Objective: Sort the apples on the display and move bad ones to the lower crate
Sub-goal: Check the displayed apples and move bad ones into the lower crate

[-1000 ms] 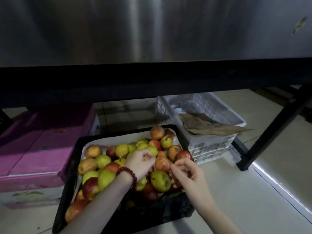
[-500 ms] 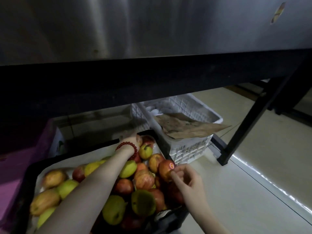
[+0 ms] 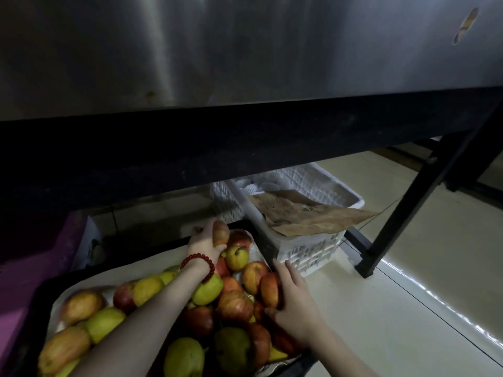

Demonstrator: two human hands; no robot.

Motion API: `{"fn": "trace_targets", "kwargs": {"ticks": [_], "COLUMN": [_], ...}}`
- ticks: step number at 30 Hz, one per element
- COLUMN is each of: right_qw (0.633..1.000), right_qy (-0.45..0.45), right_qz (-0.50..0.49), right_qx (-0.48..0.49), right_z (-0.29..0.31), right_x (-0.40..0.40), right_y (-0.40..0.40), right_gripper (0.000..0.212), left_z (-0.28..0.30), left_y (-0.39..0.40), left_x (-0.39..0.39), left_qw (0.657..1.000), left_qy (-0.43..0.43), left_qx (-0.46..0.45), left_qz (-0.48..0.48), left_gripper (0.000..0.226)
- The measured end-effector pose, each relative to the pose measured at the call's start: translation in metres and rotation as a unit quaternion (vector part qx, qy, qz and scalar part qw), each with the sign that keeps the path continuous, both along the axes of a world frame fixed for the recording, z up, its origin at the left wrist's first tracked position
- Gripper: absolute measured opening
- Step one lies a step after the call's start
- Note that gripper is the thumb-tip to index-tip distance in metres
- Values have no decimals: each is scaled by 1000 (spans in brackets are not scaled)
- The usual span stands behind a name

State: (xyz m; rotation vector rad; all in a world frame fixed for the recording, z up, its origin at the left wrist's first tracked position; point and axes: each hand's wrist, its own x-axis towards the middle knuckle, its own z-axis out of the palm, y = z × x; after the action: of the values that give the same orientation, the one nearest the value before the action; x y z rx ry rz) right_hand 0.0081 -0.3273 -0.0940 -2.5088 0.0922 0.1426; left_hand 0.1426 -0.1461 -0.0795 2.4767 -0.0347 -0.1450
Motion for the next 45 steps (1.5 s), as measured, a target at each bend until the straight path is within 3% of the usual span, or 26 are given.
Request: {"fn": "trace_targets", "kwargs": {"ticks": [5, 9, 11, 14, 18, 23, 26, 28, 33, 42, 45], "right_qw": [987, 977, 987, 995, 961, 920, 917, 917, 902, 867, 853], "right_qy": [36, 36, -6, -82, -177, -151, -110, -110, -199, -302, -354], "right_qz": [29, 10, -15, -32, -50, -36, 1, 6, 25, 51, 40], "right_qx": [-152, -210, -159, 50, 205, 359, 384, 384, 383, 393, 381], "right_z": [-6, 0, 9, 40, 100, 159, 176, 185, 247, 435, 486], "right_x": [8, 5, 3, -5, -26, -63, -81, -88, -81, -38, -21], "right_y": [13, 21, 27, 43, 59, 62, 64, 68, 97, 127, 133], "right_gripper": [87, 78, 73, 63, 64, 59, 45, 50, 48, 66, 62], "left_z": [31, 55, 66, 83, 114, 162, 182, 195, 253, 427, 483], "left_y": [18, 32, 41, 56, 71, 86, 90, 92, 96, 121, 128], "left_x": [-23, -54, -71, -96, -136, -194, -226, -239, -239, -196, -194], "left_qw": [995, 980, 971, 959, 938, 911, 895, 888, 882, 879, 899], "left_qy": [21, 28, 20, 15, -8, -43, -62, -67, -90, -96, -109], "left_qx": [-83, -171, -205, -245, -303, -368, -407, -421, -439, -450, -419], "left_qz": [42, 97, 118, 139, 167, 179, 173, 171, 144, 123, 66], "left_gripper": [70, 66, 64, 65, 66, 77, 47, 41, 55, 63, 76]}}
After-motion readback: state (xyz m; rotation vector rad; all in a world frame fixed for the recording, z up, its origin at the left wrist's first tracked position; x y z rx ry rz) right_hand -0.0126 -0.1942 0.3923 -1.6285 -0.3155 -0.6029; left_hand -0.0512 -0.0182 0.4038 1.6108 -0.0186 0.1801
